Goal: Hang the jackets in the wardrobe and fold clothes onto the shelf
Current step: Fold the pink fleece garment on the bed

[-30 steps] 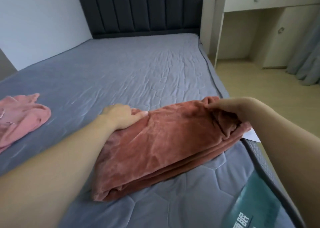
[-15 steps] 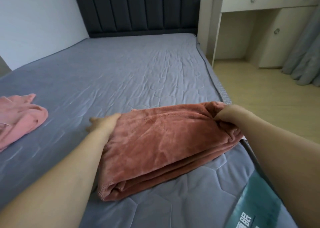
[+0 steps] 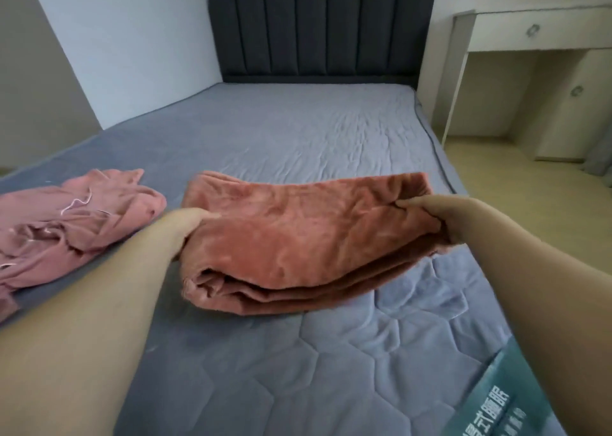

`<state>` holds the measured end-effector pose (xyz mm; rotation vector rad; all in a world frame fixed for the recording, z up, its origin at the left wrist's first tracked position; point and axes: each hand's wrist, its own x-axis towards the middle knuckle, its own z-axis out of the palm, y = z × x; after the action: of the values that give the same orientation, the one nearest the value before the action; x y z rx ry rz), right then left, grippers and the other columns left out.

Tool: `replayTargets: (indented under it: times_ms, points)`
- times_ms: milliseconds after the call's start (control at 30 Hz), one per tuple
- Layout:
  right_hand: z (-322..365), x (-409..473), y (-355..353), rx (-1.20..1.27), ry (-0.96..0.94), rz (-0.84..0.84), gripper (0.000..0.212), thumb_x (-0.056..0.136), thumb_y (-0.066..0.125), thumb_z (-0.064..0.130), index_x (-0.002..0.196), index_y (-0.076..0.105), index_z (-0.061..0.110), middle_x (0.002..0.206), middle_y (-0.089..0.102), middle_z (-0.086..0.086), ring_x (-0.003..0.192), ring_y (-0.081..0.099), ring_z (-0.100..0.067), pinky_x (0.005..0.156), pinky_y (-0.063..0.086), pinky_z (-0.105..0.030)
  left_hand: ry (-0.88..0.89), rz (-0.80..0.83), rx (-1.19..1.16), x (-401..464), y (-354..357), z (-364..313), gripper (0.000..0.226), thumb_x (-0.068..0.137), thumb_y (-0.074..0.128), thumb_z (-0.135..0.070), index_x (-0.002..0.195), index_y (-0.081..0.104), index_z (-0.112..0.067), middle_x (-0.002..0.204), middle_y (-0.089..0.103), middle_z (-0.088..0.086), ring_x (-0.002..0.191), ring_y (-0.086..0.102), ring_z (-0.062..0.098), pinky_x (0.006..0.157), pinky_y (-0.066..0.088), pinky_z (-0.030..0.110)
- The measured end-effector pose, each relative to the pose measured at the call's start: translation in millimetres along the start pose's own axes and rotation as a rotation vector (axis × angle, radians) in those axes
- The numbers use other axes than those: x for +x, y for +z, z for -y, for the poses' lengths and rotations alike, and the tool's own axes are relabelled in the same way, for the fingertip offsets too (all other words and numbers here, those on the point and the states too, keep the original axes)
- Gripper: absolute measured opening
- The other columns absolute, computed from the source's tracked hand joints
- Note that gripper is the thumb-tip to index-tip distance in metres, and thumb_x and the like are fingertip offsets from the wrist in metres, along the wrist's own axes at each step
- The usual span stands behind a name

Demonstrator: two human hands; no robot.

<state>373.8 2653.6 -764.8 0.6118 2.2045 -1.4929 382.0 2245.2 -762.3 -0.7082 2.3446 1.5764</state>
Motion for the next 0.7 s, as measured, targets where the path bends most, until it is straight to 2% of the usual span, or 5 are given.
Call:
replayTargets:
  times_ms: [167, 300, 467, 600, 700]
  points:
    - [-32, -9, 61, 0.121, 0.086, 0.130, 0.052, 0.078, 0.067, 0.060, 0.099, 0.067, 0.013, 0.074, 0.073, -0.016, 0.057, 0.069, -0.029, 0.049, 0.056, -0.036, -0.218, 0.040, 0.195, -27, -26, 52, 0.047, 0.069, 0.085, -0.019, 0.110, 0.061, -0.015, 0.103, 0.071, 0.017, 0.092, 0.070, 0.034, 0.090, 0.052, 0.056]
    - [-42, -6, 54, 0.272, 0.081, 0.070, 0.061, 0.077, 0.058, 0.073, 0.093, 0.065, 0.015, 0.065, 0.071, -0.014, 0.048, 0.067, -0.029, 0.043, 0.053, -0.035, 0.120, -0.220, 0.324, -23, -4, 3, 0.039, 0.078, 0.072, -0.007, 0.115, 0.063, 0.001, 0.116, 0.066, 0.022, 0.097, 0.067, 0.033, 0.085, 0.056, 0.045]
    - [-58, 6, 42, 0.377, 0.037, 0.046, 0.054, 0.082, 0.056, 0.069, 0.102, 0.066, 0.020, 0.079, 0.075, -0.013, 0.061, 0.071, -0.028, 0.055, 0.057, -0.039, 0.518, -0.170, 0.468, -71, 86, -97, 0.046, 0.068, 0.079, -0.019, 0.107, 0.056, -0.023, 0.113, 0.063, 0.009, 0.100, 0.064, 0.027, 0.084, 0.055, 0.037]
    - [-57, 12, 36, 0.476, -0.039, 0.127, 0.058, 0.080, 0.058, 0.071, 0.108, 0.067, 0.021, 0.107, 0.072, -0.012, 0.093, 0.069, -0.028, 0.090, 0.053, -0.051, 0.484, 0.468, 0.111, -96, 156, -110, 0.055, 0.076, 0.076, -0.023, 0.122, 0.047, -0.027, 0.097, 0.064, 0.011, 0.070, 0.070, 0.026, 0.058, 0.054, 0.033]
    - [-60, 15, 20, 0.625, -0.037, 0.210, 0.091, 0.069, 0.045, 0.089, 0.127, 0.064, 0.021, 0.121, 0.067, -0.009, 0.115, 0.061, -0.034, 0.102, 0.046, -0.047, 0.616, 0.175, 0.295, -67, 170, -94, 0.014, 0.088, 0.065, -0.025, 0.102, 0.062, -0.025, 0.100, 0.067, 0.006, 0.089, 0.066, 0.026, 0.077, 0.052, 0.029]
